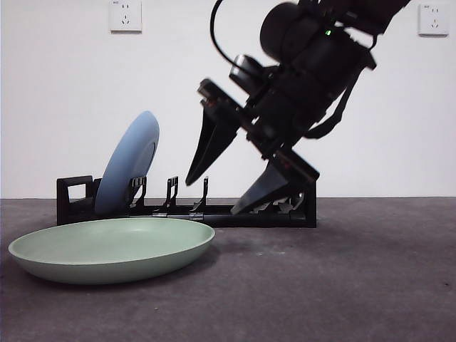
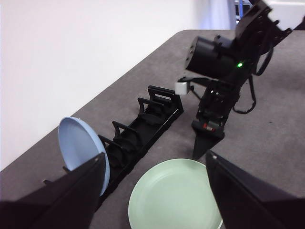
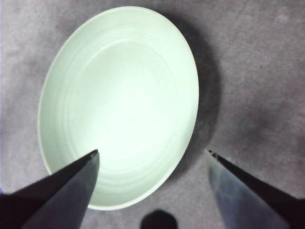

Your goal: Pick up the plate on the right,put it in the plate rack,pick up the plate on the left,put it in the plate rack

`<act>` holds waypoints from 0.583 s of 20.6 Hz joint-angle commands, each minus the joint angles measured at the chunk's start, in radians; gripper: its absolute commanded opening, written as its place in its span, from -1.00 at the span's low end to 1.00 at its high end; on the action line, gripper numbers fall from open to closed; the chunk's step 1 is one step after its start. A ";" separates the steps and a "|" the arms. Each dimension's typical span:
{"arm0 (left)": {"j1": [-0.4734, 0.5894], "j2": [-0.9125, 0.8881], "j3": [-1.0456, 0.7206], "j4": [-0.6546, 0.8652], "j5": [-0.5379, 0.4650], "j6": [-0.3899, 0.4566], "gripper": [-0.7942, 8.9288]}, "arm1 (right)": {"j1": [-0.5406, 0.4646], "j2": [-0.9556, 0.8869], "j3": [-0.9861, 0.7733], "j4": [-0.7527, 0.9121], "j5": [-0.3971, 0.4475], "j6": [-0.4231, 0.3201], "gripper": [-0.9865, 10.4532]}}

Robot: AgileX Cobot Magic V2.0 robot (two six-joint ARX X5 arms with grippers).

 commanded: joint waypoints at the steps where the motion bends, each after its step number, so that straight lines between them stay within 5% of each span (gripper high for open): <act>1: -0.014 -0.001 -0.005 0.007 0.001 0.019 -0.11 | 0.005 0.033 -0.013 0.024 0.003 0.035 -0.17; 12: -0.068 0.011 -0.005 0.008 0.000 0.021 -0.11 | 0.006 0.112 -0.013 0.089 0.014 0.082 -0.17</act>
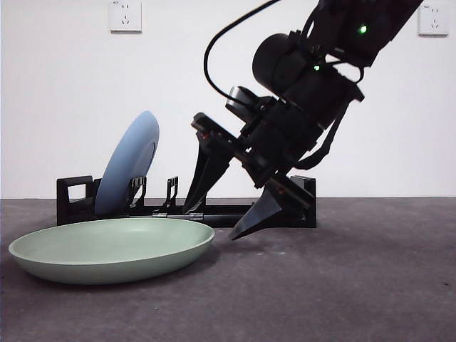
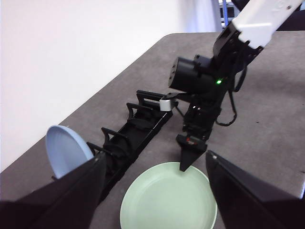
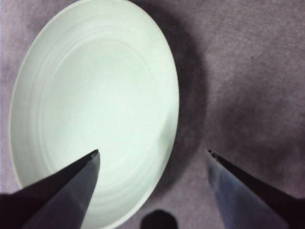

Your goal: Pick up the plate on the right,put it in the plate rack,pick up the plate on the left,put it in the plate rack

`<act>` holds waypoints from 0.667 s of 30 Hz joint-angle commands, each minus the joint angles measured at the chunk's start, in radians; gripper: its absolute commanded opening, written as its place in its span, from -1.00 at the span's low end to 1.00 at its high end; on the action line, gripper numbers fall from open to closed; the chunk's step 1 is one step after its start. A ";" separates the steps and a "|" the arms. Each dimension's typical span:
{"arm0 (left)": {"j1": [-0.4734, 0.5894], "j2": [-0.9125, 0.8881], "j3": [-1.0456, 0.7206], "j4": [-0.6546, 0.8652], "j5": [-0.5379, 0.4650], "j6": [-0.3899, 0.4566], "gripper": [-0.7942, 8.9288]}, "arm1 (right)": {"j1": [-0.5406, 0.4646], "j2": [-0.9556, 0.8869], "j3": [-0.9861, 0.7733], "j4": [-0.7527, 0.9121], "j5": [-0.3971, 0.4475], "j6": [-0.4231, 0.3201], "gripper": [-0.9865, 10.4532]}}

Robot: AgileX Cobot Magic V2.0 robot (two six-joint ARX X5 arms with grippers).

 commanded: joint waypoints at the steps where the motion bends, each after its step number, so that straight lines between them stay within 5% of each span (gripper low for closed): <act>1: -0.016 0.008 -0.005 0.008 0.000 0.016 -0.11 | 0.003 0.029 -0.012 0.018 0.002 0.038 -0.17; 5: -0.037 0.018 -0.005 0.008 0.000 0.016 -0.11 | 0.010 0.047 -0.012 0.031 0.004 0.037 -0.19; 9: -0.064 0.035 -0.005 0.008 0.000 0.019 -0.11 | 0.016 0.052 -0.012 0.039 0.003 0.038 -0.45; 20: -0.138 0.076 -0.005 0.007 -0.052 0.030 -0.11 | 0.023 0.082 -0.012 0.040 0.008 0.063 -0.45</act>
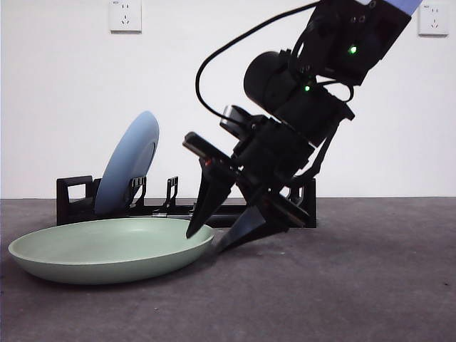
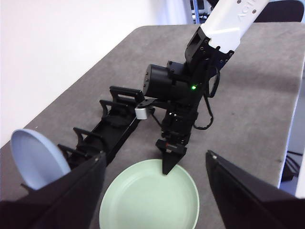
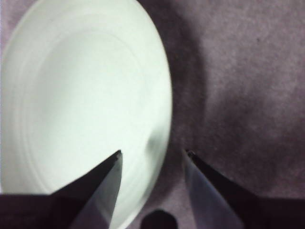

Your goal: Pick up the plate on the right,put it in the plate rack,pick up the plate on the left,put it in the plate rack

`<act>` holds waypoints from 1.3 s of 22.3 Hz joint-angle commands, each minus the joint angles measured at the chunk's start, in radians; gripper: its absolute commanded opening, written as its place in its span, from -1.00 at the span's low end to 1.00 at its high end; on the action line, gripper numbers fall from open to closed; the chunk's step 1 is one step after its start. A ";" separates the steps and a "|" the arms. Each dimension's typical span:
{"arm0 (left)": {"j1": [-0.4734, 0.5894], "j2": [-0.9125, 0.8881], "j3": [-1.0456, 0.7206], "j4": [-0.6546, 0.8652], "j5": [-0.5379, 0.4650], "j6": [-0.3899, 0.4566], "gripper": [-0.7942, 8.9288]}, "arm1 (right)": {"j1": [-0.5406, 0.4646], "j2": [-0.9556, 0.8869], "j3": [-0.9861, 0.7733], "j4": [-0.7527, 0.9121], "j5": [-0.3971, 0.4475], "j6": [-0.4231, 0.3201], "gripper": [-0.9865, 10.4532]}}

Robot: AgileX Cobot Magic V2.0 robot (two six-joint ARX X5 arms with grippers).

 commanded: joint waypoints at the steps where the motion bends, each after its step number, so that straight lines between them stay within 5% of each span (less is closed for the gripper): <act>1: -0.027 0.006 -0.005 0.007 -0.029 0.023 -0.11 | 0.005 0.023 -0.012 0.008 0.003 0.011 -0.46; 5: -0.067 0.019 -0.005 0.006 -0.067 0.030 -0.11 | 0.005 0.023 -0.012 0.011 0.005 0.011 -0.87; 13: -0.185 0.082 -0.005 -0.013 -0.120 0.068 -0.11 | 0.004 0.023 -0.008 0.016 0.010 0.035 -0.85; 20: -0.381 0.172 -0.005 -0.049 -0.302 0.127 -0.11 | -0.011 -0.057 0.006 -0.013 0.001 0.044 -0.85; 29: -0.746 0.402 -0.005 -0.019 -0.624 0.319 -0.11 | -0.200 -0.344 0.175 -0.533 0.003 -0.160 -0.85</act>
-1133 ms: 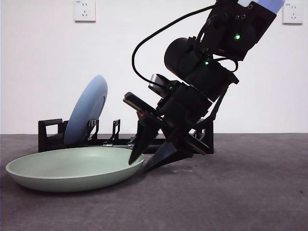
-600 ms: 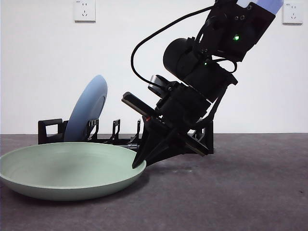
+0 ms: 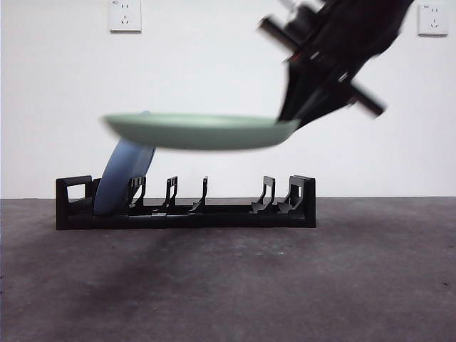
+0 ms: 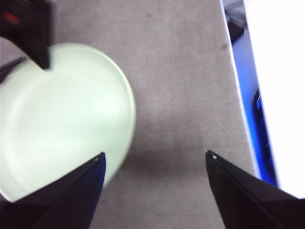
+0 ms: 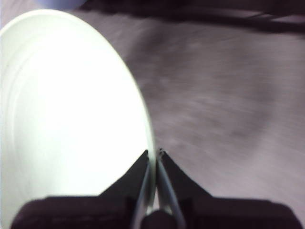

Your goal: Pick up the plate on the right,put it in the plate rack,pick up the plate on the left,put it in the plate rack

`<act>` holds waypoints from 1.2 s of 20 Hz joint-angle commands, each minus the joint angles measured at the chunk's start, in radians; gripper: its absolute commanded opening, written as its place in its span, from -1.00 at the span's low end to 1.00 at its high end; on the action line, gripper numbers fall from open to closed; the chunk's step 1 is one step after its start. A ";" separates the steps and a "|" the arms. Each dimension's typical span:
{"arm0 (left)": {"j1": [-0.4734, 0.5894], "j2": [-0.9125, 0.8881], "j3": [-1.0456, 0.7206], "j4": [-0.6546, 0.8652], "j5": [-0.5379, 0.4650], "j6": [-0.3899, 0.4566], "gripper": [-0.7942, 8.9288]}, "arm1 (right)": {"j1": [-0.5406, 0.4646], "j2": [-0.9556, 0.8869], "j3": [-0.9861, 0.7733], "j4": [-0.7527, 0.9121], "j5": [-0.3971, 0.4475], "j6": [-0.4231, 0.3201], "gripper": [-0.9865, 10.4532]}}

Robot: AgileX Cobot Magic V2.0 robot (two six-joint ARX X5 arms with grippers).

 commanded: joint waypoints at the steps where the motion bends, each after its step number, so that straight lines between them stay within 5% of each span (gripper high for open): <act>1: -0.059 0.078 -0.005 0.078 -0.127 0.083 -0.11 | -0.036 -0.043 0.042 -0.101 -0.016 -0.076 -0.85; 12: -0.081 0.286 -0.005 0.246 -0.308 0.162 -0.16 | -0.064 -0.118 0.070 -0.226 -0.043 -0.111 -0.85; 17: -0.080 0.294 -0.005 0.251 -0.313 0.162 -0.75 | -0.064 -0.118 0.070 -0.241 -0.043 -0.112 -0.85; 24: -0.080 0.294 -0.005 0.235 -0.299 0.161 -0.79 | -0.064 -0.118 0.070 -0.241 -0.066 -0.111 -0.85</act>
